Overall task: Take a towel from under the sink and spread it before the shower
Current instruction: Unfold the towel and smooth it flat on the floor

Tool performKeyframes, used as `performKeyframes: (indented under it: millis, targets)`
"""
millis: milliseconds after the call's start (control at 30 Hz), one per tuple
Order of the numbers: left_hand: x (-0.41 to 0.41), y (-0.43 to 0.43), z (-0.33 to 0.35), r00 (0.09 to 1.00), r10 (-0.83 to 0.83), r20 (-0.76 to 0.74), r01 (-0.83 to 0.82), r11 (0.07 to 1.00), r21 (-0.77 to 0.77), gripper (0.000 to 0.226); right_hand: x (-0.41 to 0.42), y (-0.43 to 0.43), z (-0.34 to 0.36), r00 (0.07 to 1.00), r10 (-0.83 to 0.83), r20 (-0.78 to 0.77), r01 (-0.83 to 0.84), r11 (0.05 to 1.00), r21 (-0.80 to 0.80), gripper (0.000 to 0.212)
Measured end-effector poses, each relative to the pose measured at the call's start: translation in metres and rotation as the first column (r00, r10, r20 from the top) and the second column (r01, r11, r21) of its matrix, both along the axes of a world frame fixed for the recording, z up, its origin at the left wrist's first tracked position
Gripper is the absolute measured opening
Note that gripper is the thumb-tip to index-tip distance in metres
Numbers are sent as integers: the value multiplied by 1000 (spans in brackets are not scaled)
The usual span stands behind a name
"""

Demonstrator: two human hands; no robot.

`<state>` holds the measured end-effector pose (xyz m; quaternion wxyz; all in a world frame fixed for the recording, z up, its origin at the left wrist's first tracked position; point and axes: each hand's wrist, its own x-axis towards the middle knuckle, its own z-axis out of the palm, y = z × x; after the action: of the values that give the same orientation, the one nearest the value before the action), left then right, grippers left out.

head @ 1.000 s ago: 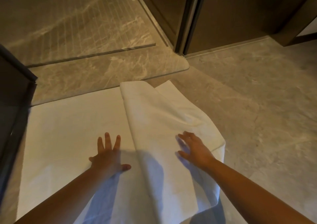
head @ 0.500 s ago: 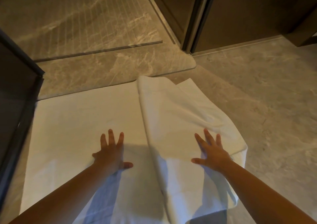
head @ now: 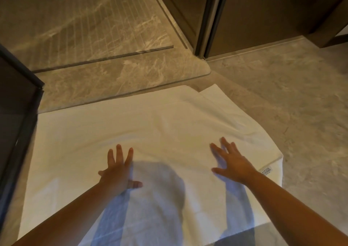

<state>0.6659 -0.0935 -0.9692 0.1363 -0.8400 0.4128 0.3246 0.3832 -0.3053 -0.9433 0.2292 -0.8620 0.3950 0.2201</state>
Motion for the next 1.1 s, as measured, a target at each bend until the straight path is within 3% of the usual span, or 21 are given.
performKeyframes:
  millis: [200, 1100]
  targets:
    - [1, 1, 0, 998, 36, -61, -36, 999, 0, 119, 42, 41, -8, 976, 203, -84, -200, 979, 49, 98]
    - [43, 60, 1, 994, 93, -54, -89, 993, 74, 120, 106, 88, -19, 960, 250, -127, -243, 968, 69, 109]
